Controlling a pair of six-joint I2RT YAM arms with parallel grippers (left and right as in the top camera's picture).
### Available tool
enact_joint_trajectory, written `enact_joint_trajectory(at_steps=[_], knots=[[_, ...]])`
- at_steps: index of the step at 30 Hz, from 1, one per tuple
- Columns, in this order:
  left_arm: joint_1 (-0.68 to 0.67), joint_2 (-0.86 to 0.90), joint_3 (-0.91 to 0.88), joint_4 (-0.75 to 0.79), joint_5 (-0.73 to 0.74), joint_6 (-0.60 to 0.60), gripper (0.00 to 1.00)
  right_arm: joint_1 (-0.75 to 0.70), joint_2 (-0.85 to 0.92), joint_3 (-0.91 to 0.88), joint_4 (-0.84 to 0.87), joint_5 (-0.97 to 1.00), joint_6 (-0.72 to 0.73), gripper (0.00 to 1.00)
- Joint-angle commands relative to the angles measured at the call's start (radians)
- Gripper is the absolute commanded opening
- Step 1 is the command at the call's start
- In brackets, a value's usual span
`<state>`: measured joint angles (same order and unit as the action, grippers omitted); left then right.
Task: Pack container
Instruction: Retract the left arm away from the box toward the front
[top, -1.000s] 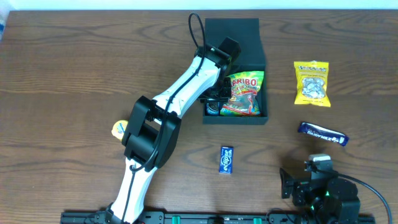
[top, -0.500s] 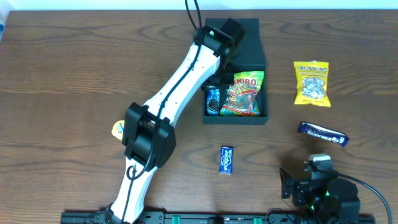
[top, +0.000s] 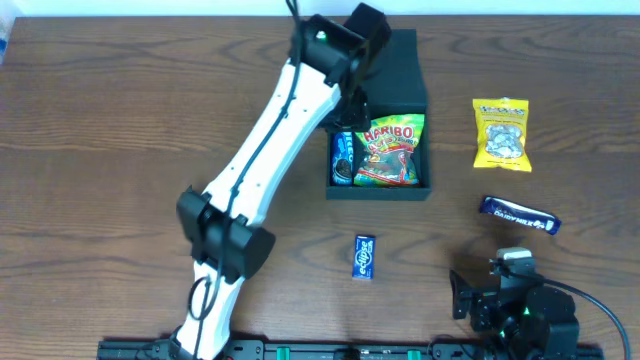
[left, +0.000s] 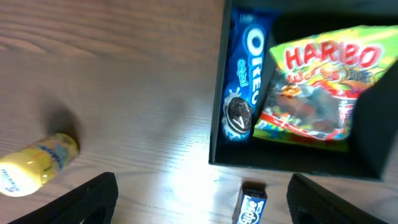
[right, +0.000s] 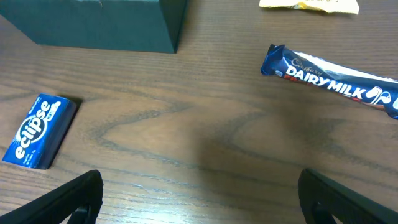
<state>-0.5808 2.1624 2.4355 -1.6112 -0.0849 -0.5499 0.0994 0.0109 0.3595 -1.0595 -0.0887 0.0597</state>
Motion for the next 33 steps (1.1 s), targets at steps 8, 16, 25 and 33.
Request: enact_joint_trajectory(at_steps=[8, 16, 25, 33], knots=[[0.002, -0.305, -0.004, -0.078, -0.087, 0.061, 0.95, -0.006, -0.005, -0.005, -0.006, 0.006, 0.01, 0.99], [0.002, -0.501, -0.292, -0.067, -0.156, 0.027, 0.96, -0.006, -0.005, -0.005, -0.006, 0.006, 0.01, 0.99], [0.002, -0.787, -0.689, 0.103, -0.154, 0.015, 0.96, -0.006, -0.005, -0.005, -0.006, 0.006, 0.01, 0.99], [0.002, -1.046, -0.999, 0.272, -0.154, 0.015, 0.95, -0.006, -0.005, -0.005, -0.006, 0.006, 0.01, 0.99]])
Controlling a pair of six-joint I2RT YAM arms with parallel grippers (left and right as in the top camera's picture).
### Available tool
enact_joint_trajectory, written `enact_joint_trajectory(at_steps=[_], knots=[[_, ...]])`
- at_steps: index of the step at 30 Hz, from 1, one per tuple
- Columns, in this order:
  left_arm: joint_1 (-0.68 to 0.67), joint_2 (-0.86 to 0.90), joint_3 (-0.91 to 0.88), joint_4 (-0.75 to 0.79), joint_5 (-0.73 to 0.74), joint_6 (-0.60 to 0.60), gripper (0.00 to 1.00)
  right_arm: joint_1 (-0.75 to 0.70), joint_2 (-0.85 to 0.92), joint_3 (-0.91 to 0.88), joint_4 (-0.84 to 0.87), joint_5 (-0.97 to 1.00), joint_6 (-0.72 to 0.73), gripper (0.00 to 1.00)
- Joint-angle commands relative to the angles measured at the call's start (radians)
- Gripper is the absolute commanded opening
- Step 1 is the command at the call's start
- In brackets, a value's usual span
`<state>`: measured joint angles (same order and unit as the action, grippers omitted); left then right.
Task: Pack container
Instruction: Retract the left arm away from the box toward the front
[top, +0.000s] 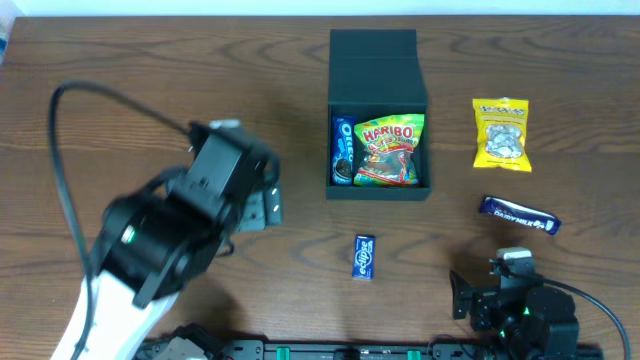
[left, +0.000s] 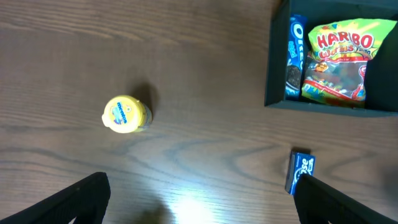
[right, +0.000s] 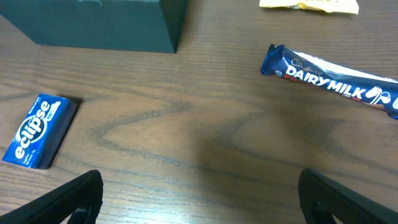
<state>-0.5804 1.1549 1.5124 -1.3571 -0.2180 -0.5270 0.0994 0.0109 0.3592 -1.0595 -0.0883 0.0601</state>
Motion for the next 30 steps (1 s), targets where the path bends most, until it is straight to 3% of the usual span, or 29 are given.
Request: enact_joint_trajectory(at_steps=[1, 10, 30], knots=[[0.002, -0.057, -0.112, 0.027, -0.021, -0.008, 0.95, -0.006, -0.005, -0.005, -0.006, 0.005, 0.01, 0.99], [0.002, -0.075, -0.262, 0.031, -0.022, -0.009, 0.95, -0.006, -0.005, -0.005, -0.006, 0.005, 0.01, 0.99], [0.002, -0.076, -0.265, 0.075, -0.026, -0.012, 0.95, -0.006, -0.005, -0.005, 0.08, 0.018, 0.032, 0.99]])
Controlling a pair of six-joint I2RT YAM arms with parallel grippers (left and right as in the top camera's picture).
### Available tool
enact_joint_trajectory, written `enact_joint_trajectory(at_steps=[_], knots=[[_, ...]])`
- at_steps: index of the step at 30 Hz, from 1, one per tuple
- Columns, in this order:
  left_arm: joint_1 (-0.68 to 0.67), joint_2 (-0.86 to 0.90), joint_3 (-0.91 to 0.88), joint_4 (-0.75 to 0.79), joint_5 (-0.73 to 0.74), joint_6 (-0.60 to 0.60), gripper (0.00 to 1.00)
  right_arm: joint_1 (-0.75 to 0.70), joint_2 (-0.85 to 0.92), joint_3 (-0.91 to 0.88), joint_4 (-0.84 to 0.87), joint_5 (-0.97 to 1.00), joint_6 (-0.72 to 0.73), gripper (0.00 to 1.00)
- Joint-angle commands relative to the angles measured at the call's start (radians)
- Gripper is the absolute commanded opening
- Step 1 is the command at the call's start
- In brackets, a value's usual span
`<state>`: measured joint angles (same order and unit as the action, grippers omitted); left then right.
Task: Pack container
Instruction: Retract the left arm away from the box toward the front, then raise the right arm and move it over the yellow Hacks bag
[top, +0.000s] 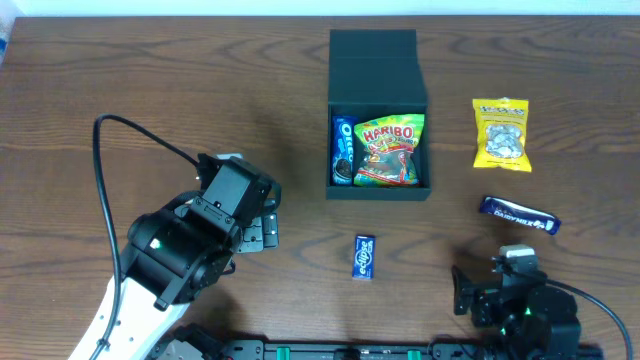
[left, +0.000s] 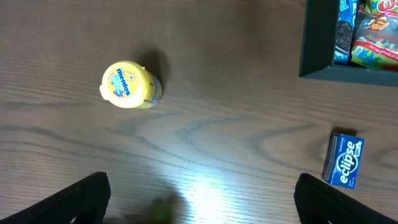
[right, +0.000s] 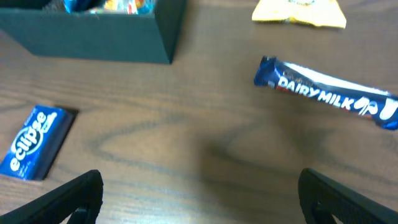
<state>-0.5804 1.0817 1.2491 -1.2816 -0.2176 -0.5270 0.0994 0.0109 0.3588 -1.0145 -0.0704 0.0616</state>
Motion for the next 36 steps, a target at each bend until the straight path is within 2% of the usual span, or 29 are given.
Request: enact_joint_trajectory(at_steps=[1, 4, 9, 12, 19, 26, 32, 36], knots=[[0.002, -0.003, -0.002, -0.001, -0.029, -0.011, 0.95, -0.006, -0.005, -0.004, 0.072, -0.023, 0.067, 0.99], [0.002, -0.003, -0.002, -0.002, -0.029, -0.011, 0.95, -0.006, -0.005, -0.004, 0.179, -0.079, 0.187, 0.99], [0.002, -0.003, -0.002, -0.001, -0.029, -0.011, 0.95, -0.006, -0.005, -0.004, 0.377, -0.152, 0.482, 0.99], [0.002, -0.003, -0.002, -0.005, -0.029, -0.011, 0.95, -0.006, -0.005, -0.004, 0.451, -0.154, 0.58, 0.99], [0.002, -0.003, -0.002, 0.0, -0.029, -0.012, 0.95, -0.006, -0.005, -0.004, 0.449, -0.064, 0.578, 0.99], [0.002, -0.003, -0.002, 0.015, -0.028, -0.012, 0.95, -0.006, 0.003, 0.028, 0.463, -0.101, 0.496, 0.99], [0.002, -0.003, -0.002, 0.031, -0.025, -0.012, 0.95, -0.006, 0.13, 0.192, 0.435, -0.038, 0.337, 0.99], [0.002, -0.003, -0.002, 0.031, -0.025, -0.012, 0.95, -0.006, 0.316, 0.382, 0.315, 0.068, 0.296, 0.99]])
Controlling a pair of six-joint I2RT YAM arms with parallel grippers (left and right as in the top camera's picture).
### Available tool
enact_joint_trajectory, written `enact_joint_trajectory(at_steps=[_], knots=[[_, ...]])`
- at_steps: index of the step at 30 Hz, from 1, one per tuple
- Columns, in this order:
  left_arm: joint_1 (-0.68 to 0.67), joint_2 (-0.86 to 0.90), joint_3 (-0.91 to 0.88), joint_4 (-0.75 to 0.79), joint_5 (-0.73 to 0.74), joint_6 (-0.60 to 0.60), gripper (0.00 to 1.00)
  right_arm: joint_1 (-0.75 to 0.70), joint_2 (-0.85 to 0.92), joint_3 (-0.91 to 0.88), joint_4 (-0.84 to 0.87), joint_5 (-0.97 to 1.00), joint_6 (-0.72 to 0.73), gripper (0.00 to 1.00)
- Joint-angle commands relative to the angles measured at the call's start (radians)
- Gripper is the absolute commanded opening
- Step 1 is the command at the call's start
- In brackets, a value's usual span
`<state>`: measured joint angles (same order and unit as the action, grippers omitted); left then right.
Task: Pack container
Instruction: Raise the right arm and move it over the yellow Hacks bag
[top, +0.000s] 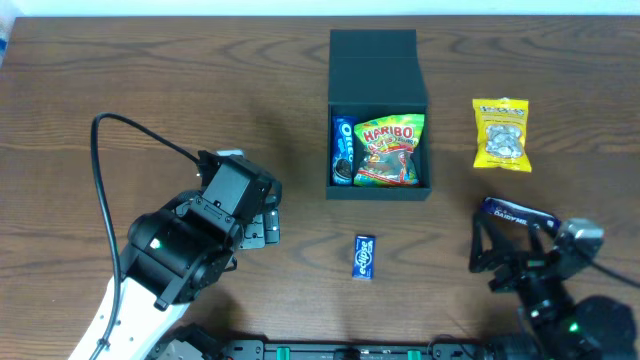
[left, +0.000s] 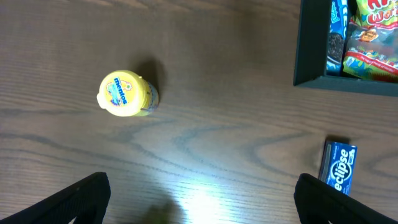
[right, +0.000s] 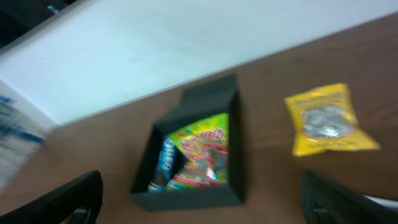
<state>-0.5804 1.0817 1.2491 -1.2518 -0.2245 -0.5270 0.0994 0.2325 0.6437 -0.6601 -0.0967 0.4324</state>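
The black box (top: 378, 193) stands open at the table's middle back, holding an Oreo pack (top: 342, 150) and a Haribo bag (top: 390, 150). A blue Eclipse gum pack (top: 364, 257) lies in front of it. My left gripper (left: 202, 205) is open over bare table, with a yellow Mentos bottle (left: 126, 94) to its left and the Eclipse pack (left: 339, 167) to its right. My right gripper (top: 510, 250) is open, raised just in front of a Dairy Milk bar (top: 505, 211). Its wrist view faces the box (right: 186, 198).
A yellow snack bag (top: 502, 133) lies right of the box, seen also as the yellow bag (right: 326, 118) in the right wrist view. The box's lid (top: 374, 62) lies folded back behind it. My left arm (top: 180, 250) covers the table's front left and hides the Mentos bottle from overhead.
My right arm has risen from the front right edge and now stands close to the Dairy Milk bar, its camera tilted up toward the box. The left arm has barely shifted.
My left arm first reached over the box with its gripper open above the Oreo and Haribo. Then it was back over the table's left side, the Mentos bottle in view. It stayed there. The right arm rested at the front edge, then lifted toward the Dairy Milk bar.
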Motion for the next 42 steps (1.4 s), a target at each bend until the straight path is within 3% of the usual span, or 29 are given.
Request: enact_joint_trajectory(at_steps=[1, 8, 13, 25, 29, 34, 42], knots=[[0.002, -0.003, -0.002, 0.0, -0.018, -0.012, 0.95, -0.006, 0.153, 0.156, -0.088, 0.126, -0.075, 0.99], [0.002, -0.003, -0.002, 0.0, -0.019, -0.011, 0.95, -0.007, 0.588, 0.61, -0.545, 0.205, -0.07, 0.99], [0.002, -0.003, -0.002, 0.0, -0.018, -0.011, 0.95, -0.006, 0.818, 0.812, -0.71, 0.193, -0.071, 0.99], [0.002, -0.003, -0.002, -0.001, -0.002, -0.011, 0.95, -0.025, 1.091, 0.846, -0.705, 0.274, -0.132, 0.99], [0.002, -0.002, -0.002, -0.004, 0.021, -0.011, 0.95, -0.097, 1.179, 0.846, -0.692, 0.268, -0.145, 0.99], [0.002, -0.002, -0.002, -0.005, 0.024, -0.011, 0.95, -0.216, 1.309, 0.846, -0.613, 0.127, -0.318, 0.99], [0.002, -0.006, -0.002, -0.039, -0.005, 0.033, 0.95, -0.284, 1.454, 0.846, -0.483, 0.107, -0.318, 0.99]])
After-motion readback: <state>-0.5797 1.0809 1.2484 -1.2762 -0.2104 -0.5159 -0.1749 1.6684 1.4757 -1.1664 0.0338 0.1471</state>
